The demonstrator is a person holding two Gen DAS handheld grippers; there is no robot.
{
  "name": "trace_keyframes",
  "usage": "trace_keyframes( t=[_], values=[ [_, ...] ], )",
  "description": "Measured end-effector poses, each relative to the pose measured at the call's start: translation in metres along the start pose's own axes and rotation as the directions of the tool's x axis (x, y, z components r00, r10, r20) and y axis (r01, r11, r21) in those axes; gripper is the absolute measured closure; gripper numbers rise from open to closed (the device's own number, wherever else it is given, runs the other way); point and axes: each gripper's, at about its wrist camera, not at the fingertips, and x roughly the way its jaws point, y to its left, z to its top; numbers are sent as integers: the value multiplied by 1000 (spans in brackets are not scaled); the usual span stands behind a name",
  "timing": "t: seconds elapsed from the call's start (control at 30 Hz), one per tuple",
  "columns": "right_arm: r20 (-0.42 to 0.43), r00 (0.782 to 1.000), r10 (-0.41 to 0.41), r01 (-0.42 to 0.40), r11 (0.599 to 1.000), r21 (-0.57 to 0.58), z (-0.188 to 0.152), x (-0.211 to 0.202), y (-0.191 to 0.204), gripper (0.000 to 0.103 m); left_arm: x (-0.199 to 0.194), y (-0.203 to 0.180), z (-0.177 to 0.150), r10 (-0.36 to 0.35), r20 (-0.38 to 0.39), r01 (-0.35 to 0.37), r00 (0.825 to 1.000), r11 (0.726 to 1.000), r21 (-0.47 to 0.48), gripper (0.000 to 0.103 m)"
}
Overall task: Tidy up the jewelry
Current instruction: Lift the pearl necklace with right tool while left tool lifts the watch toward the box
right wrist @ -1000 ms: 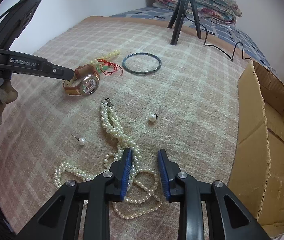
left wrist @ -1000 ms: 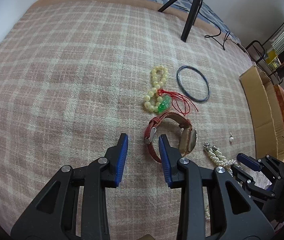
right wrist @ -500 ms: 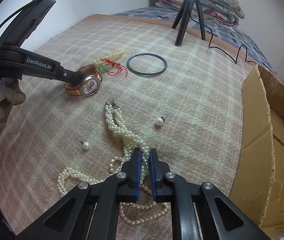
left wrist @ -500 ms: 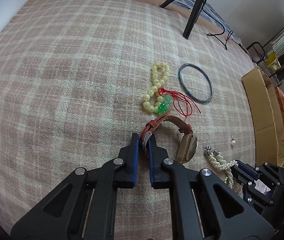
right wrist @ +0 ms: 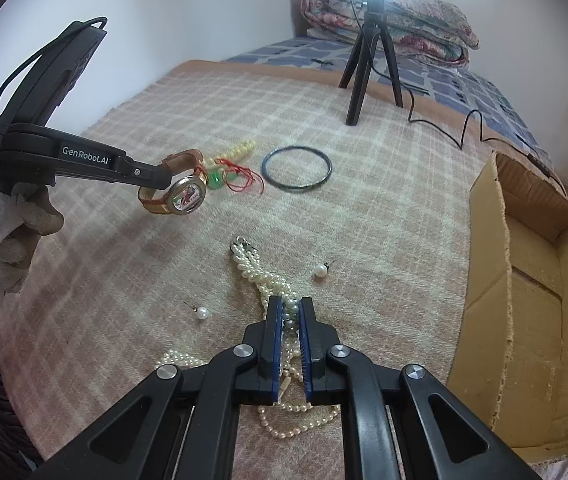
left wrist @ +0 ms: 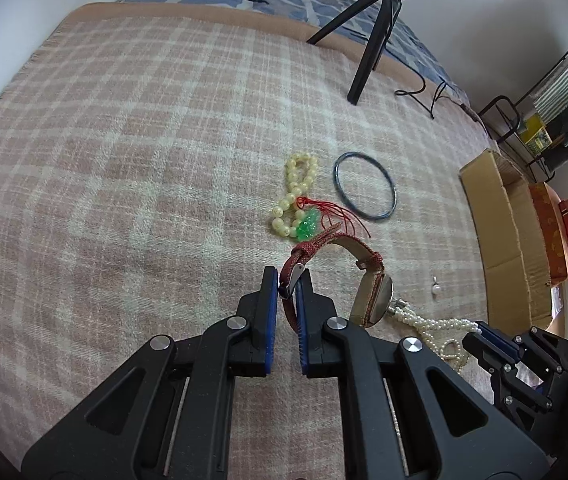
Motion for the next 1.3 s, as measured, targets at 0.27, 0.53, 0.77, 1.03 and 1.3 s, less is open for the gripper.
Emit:
trace_keyframes(
  t=[0.27, 0.53, 0.77, 1.03, 1.3],
  values=[
    [79, 997, -5, 5, 1000, 0, 8, -34, 8, 98, -32, -7, -2, -19, 57, 19, 998, 1000, 5, 96],
    [171, 985, -29, 29, 1000, 3, 15, -73, 15, 98, -63, -17, -5, -49, 109, 48, 993, 999, 19, 96],
    [236, 968, -82, 76, 997, 32, 16, -105, 8, 98, -84, -30, -11, -72, 136, 67, 988, 997, 44, 96],
    [308, 942, -136, 115, 990, 85, 13, -143, -5, 98, -103, -51, -18, -94, 166, 82, 982, 994, 75, 96],
    [371, 909, -190, 155, 980, 122, 11, -178, -13, 98, -114, -78, -26, -127, 172, 108, 977, 988, 114, 96]
  ],
)
